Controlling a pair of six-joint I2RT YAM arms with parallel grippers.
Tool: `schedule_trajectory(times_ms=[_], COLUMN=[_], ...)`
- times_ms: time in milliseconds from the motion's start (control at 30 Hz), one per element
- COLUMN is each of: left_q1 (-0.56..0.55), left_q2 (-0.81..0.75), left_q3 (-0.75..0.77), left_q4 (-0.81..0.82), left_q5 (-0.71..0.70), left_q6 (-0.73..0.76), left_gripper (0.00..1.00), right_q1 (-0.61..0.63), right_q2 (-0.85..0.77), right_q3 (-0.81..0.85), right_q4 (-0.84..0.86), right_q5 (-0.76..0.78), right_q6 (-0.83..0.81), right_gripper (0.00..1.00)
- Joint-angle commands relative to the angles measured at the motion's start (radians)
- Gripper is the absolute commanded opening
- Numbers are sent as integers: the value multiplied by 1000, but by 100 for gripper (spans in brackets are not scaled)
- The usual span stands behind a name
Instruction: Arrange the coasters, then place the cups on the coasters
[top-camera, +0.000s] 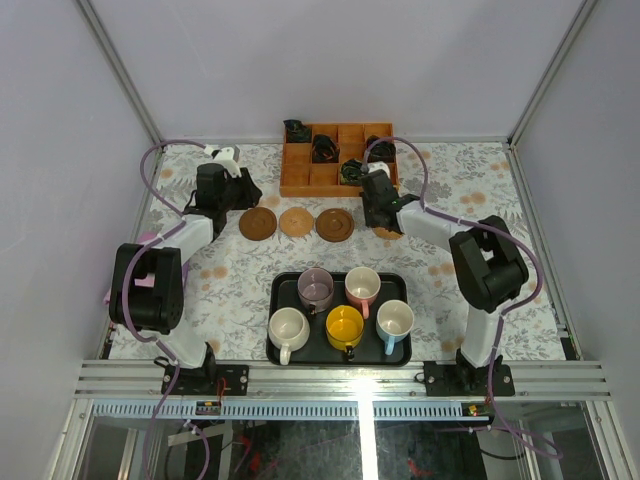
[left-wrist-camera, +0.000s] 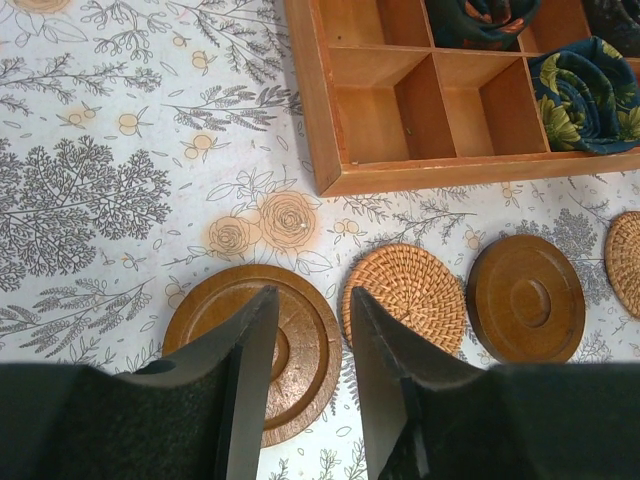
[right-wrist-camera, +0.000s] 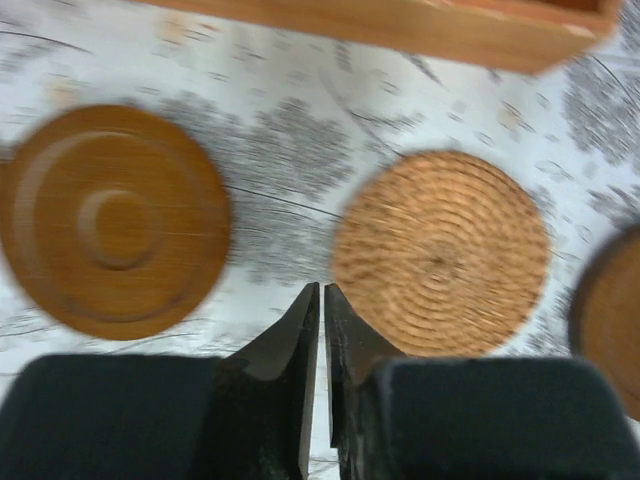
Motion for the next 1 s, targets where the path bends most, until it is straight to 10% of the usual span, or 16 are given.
schedule_trajectory(times_ms=[0,967], left_q1=[-1,-1], left_q2=[-30,20], left_q3=[-17,23], left_q4=[93,69], left_q5=[15,-4], left_q6=[30,12], left_gripper=[36,38], right_q1=[-73,-117], right_q2=[-12,106], right_q3=[-26,-8], right_q4=[-17,-57], right_q5=[80,-108], right_q6=[19,78], right_gripper=[16,15])
